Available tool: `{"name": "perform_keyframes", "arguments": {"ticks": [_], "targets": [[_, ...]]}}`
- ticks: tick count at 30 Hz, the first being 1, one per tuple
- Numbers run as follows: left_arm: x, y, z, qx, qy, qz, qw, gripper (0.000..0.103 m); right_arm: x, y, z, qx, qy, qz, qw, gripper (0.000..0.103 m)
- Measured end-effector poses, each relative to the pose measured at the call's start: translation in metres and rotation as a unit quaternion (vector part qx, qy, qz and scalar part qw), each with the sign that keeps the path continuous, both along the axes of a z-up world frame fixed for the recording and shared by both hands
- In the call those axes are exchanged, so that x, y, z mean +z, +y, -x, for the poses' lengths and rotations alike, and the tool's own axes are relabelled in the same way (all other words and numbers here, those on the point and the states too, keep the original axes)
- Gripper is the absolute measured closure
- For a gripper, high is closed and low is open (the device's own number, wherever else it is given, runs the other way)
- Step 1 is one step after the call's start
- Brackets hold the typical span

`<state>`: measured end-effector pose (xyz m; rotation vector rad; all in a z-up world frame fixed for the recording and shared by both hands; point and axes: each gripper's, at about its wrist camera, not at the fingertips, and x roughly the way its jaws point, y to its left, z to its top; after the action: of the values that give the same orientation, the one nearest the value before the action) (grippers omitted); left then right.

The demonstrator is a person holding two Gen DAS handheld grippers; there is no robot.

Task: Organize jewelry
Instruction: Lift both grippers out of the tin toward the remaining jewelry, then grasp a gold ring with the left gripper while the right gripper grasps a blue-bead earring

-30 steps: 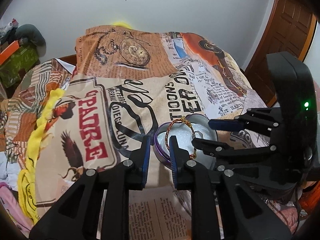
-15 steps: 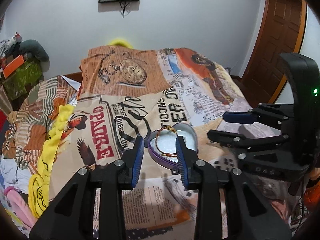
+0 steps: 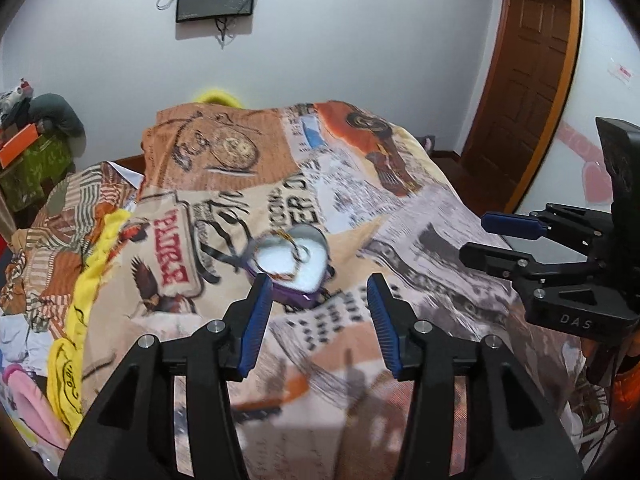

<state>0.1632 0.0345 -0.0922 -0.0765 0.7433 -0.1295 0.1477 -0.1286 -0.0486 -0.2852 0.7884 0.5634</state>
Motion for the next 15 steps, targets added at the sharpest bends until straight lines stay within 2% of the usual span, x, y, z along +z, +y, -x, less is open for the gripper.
{"name": "perform_keyframes", "arguments": {"ticks": [15], "targets": [[-0.065,-0.055,0.005,-0.061,0.082,0.001,0.9947,0.055,-0.047,-0.041,0.028,-0.025,0.055,-0.011,0.998,0.060]]}}
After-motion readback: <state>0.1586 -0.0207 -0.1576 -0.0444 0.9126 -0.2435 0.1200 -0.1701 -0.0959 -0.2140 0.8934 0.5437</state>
